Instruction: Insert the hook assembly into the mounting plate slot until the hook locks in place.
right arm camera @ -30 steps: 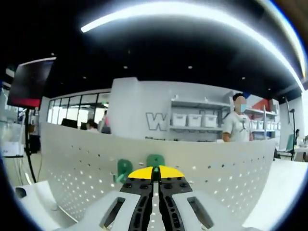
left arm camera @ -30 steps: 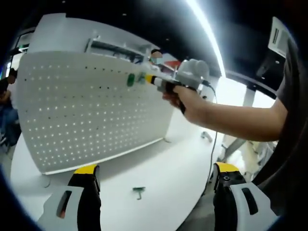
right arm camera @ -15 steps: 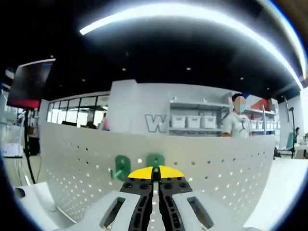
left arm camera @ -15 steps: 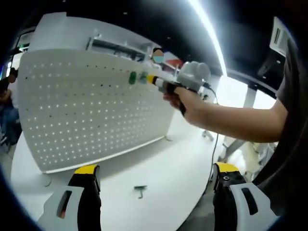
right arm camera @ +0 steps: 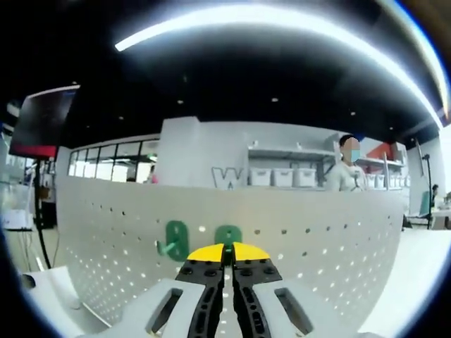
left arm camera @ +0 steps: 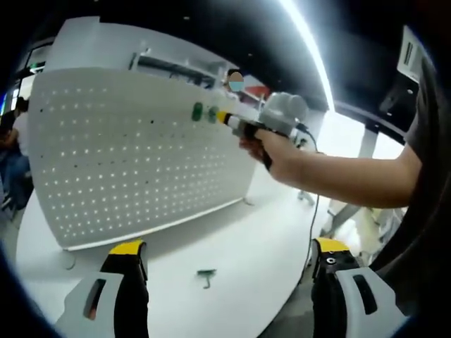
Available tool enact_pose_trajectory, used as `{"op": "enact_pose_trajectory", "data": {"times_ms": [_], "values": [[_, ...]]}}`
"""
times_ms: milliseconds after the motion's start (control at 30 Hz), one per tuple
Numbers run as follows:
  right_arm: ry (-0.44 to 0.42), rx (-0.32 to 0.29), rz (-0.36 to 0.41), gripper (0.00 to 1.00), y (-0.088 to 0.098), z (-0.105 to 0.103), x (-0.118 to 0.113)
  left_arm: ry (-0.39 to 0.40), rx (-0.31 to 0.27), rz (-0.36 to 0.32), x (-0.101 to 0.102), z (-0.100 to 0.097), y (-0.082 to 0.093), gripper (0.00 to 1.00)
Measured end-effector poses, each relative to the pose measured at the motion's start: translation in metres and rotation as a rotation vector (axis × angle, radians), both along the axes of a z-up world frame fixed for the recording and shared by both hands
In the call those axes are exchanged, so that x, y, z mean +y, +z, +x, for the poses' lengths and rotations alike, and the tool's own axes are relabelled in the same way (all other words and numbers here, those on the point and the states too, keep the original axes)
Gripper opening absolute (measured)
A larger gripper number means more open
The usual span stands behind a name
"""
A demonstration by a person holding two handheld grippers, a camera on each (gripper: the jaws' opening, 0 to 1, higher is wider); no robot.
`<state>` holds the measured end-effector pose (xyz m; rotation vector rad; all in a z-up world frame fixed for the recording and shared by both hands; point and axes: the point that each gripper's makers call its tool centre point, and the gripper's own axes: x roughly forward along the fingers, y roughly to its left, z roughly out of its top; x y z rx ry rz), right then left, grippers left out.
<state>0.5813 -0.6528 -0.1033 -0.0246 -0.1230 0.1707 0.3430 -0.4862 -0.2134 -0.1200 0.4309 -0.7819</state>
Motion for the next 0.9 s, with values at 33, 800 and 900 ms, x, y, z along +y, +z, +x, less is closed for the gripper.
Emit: {"op": "enact_pose_trajectory", "data": {"times_ms": [33, 800, 900], "values": [[0.0, 0.004, 0.004, 0.01, 0.0, 0.0, 0.0, -0.002, 0.0, 0.0, -0.001, 0.0, 0.0, 0.98], [-0.01, 0.02, 0.008, 0.17, 0.019, -0.013, -0.004, 0.034, -0.005, -0.012, 0.017, -0.009, 0.003, 0.99], [-0.013, 0.014, 0.016, 0.18, 0.023, -0.018, -0.008, 0.036, -0.008, -0.012, 0.018, -0.01, 0.004, 0.98]]}}
